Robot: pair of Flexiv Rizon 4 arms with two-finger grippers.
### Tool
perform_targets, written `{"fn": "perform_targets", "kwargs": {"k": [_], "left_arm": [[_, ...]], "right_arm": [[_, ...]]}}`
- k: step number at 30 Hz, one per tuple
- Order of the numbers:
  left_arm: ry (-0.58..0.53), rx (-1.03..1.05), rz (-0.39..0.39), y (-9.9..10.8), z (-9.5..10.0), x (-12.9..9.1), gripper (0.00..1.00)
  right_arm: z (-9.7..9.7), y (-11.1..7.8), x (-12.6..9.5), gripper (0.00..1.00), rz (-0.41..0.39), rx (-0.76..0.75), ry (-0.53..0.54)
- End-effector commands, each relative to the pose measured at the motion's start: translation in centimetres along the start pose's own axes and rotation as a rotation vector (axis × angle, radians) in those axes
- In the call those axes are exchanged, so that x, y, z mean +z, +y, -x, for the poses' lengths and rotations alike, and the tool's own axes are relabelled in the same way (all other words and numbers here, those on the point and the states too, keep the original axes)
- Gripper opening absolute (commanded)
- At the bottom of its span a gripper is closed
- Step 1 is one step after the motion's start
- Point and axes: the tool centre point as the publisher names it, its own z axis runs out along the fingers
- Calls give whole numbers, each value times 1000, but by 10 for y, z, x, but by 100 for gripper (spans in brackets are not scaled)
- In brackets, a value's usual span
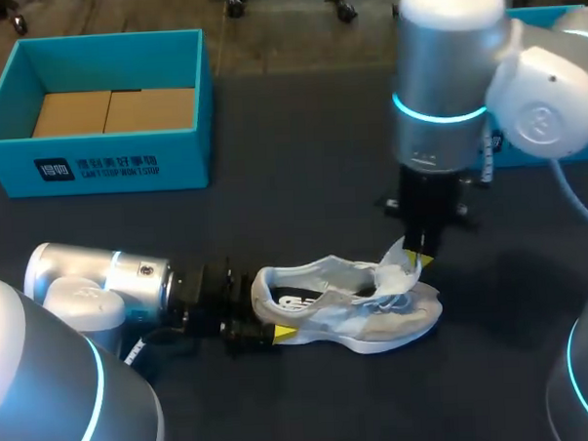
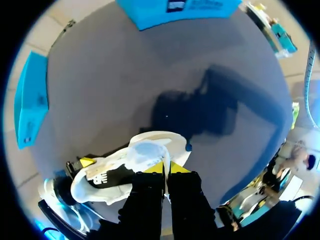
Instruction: Take the shoe out of the shoebox, open the shoe tongue, remove and reinsert the insole, then place the shoe into the shoebox
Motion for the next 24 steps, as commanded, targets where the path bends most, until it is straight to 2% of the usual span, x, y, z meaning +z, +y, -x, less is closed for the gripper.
{"fn": "perform_targets", "kwargs": {"k": [1, 11, 13, 14, 16, 17, 18, 22, 24], "left_arm": [[0, 0, 1, 4, 3, 3, 0], [0, 0, 1, 4, 3, 3, 0], [0, 0, 1, 4, 3, 3, 0], [0, 0, 1, 4, 3, 3, 0], [0, 0, 1, 4, 3, 3, 0], [0, 0, 1, 4, 3, 3, 0], [0, 0, 1, 4, 3, 3, 0], [0, 0, 1, 4, 3, 3, 0], [0, 0, 1, 4, 3, 3, 0]], "right_arm": [[10, 4, 13, 0, -17, 175, 188], [13, 2, 39, 0, -90, 183, 214], [13, 1, 38, 29, -95, 180, 207], [12, 0, 36, 38, -95, 178, 200], [11, -1, 28, 49, -92, 182, 179], [10, -2, 24, 71, -89, 181, 162], [10, -3, 19, 79, -88, 181, 141], [5, -3, -5, 95, -68, 150, 38], [4, -3, -15, 97, -63, 144, -3]]}}
